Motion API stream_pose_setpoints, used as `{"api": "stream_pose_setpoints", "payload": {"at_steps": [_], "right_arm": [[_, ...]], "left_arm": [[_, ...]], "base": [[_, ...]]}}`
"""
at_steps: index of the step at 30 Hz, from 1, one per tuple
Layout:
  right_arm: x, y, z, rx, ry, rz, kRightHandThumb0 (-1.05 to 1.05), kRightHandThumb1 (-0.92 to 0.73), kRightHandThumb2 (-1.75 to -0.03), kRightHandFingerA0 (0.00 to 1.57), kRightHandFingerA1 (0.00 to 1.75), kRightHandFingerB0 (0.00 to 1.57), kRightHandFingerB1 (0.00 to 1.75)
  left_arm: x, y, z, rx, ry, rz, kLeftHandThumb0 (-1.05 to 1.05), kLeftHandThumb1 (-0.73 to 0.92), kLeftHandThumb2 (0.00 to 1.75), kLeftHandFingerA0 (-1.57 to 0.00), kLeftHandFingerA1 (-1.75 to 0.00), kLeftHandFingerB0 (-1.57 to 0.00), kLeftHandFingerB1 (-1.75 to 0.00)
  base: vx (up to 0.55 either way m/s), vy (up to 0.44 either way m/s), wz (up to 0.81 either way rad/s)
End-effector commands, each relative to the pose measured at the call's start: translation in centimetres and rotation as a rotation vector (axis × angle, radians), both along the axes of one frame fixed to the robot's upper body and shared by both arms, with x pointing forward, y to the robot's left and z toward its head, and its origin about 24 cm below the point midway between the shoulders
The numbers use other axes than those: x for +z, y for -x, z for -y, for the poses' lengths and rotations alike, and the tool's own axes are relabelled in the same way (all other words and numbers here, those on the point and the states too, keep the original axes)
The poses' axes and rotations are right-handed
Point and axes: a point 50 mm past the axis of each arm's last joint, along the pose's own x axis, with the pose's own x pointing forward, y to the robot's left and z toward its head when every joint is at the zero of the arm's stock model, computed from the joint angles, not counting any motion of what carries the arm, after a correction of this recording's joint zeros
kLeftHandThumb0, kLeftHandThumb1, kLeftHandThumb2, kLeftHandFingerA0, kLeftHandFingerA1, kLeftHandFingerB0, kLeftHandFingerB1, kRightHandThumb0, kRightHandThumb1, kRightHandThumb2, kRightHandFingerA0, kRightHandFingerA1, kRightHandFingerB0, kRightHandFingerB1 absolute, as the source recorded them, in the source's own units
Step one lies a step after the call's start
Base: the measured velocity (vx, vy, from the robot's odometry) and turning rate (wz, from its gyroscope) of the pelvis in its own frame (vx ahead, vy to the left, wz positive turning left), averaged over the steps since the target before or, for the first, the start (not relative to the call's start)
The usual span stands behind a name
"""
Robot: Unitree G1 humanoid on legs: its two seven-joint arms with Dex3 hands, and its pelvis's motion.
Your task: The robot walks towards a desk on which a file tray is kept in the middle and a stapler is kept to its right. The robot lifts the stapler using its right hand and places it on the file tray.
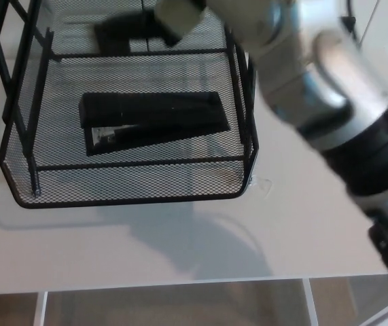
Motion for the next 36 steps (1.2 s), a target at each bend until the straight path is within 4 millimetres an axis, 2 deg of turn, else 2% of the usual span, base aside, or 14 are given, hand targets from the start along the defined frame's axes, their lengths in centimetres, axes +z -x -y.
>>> {"api": "stream_pose_setpoints", "payload": {"at_steps": [1,13,15,19,20,21,23,28,29,30,32,33,34,36], "right_arm": [[4.4,2.2,3.6,0.008,-0.078,0.058,-1.02,-0.75,-1.05,0.00,0.11,0.00,0.00],[6.5,11.1,22.8,-0.229,-0.483,0.232,-0.69,-0.56,-0.95,0.00,0.38,0.07,0.36],[5.2,12.4,25.7,-0.284,-0.552,0.220,-0.60,-0.71,-0.65,0.78,1.44,0.12,0.31],[1.4,14.4,30.3,-0.527,-0.606,0.174,-0.36,-0.49,-1.05,0.82,0.96,0.00,0.50],[-2.0,14.9,33.2,-0.701,-0.616,0.093,-0.68,-0.76,-0.63,0.62,1.46,0.15,0.32],[-3.6,14.9,34.5,-0.781,-0.596,0.093,-0.75,-0.62,-0.96,0.69,0.80,0.12,0.48],[-6.7,15.4,37.0,-0.957,-0.613,-0.006,-0.84,-0.61,-1.00,0.18,0.63,0.05,0.48],[-13.7,17.5,41.1,-1.175,-0.733,-0.082,-0.95,-0.79,-0.61,0.05,0.96,0.07,0.72],[-15.7,18.1,41.6,-1.229,-0.755,-0.116,-0.54,-0.34,-1.01,0.12,0.70,0.02,0.60],[-18.4,19.0,42.1,-1.291,-0.797,-0.165,-0.99,-0.83,-0.58,0.05,1.17,0.04,0.86],[-23.1,20.0,43.2,-1.371,-0.851,-0.225,-0.98,-0.81,-0.58,0.00,1.23,0.00,0.91],[-24.6,20.4,43.3,-1.410,-0.875,-0.238,-1.05,-0.65,-1.09,0.09,0.85,0.13,0.78],[-25.5,20.6,43.2,-1.431,-0.887,-0.249,-1.00,-0.80,-0.57,0.00,1.30,0.00,0.99],[-27.2,21.2,42.3,-1.455,-0.924,-0.267,-0.94,-0.81,-0.65,0.04,1.16,0.00,1.07]], "left_arm": [[0.2,0.5,-0.4,-0.006,-0.026,-0.008,-0.67,0.80,0.78,-0.42,-0.95,-0.20,-0.71],[0.5,1.1,-0.8,-0.011,-0.048,-0.005,-0.67,0.81,0.78,-0.42,-0.96,-0.20,-0.71],[0.7,0.7,-0.9,-0.028,-0.054,0.005,-0.68,0.82,0.79,-0.43,-0.95,-0.20,-0.71],[0.8,0.2,-0.8,-0.016,-0.049,0.015,-0.68,0.80,0.80,-0.40,-0.93,-0.21,-0.72],[0.7,0.1,-0.8,0.012,-0.040,0.017,-0.66,0.80,0.77,-0.40,-0.94,-0.21,-0.70],[0.7,0.2,-0.9,0.020,-0.035,0.016,-0.66,0.81,0.77,-0.41,-0.94,-0.20,-0.70],[0.6,0.5,-0.9,0.017,-0.033,0.008,-0.67,0.81,0.78,-0.41,-0.94,-0.19,-0.70],[0.6,0.3,-0.8,0.002,-0.054,0.013,-0.65,0.81,0.81,-0.40,-0.93,-0.18,-0.70],[0.7,0.4,-0.8,-0.002,-0.055,0.016,-0.66,0.81,0.81,-0.40,-0.96,-0.18,-0.72],[0.8,0.3,-0.9,-0.002,-0.057,0.020,-0.65,0.81,0.80,-0.41,-0.95,-0.21,-0.71],[0.8,0.4,-1.0,-0.005,-0.064,0.013,-0.65,0.81,0.80,-0.40,-0.94,-0.23,-0.72],[0.8,0.4,-1.0,-0.008,-0.065,0.009,-0.65,0.82,0.80,-0.39,-0.93,-0.23,-0.72],[0.8,0.4,-1.0,-0.004,-0.066,0.009,-0.65,0.81,0.81,-0.42,-0.97,-0.26,-0.74],[0.8,0.4,-1.1,0.008,-0.064,0.008,-0.64,0.82,0.79,-0.40,-0.90,-0.22,-0.71]], "base": [[0.00,0.000,0.00],[0.00,0.000,0.00],[0.00,0.000,0.00],[0.00,0.000,0.00],[0.00,0.000,0.00],[0.00,0.000,0.00],[0.00,0.000,0.00],[0.00,0.000,0.00],[0.00,0.000,0.00],[0.00,0.000,0.00],[0.00,0.000,0.00],[0.00,0.000,0.00],[0.00,0.000,0.00],[0.00,0.000,0.00]]}}
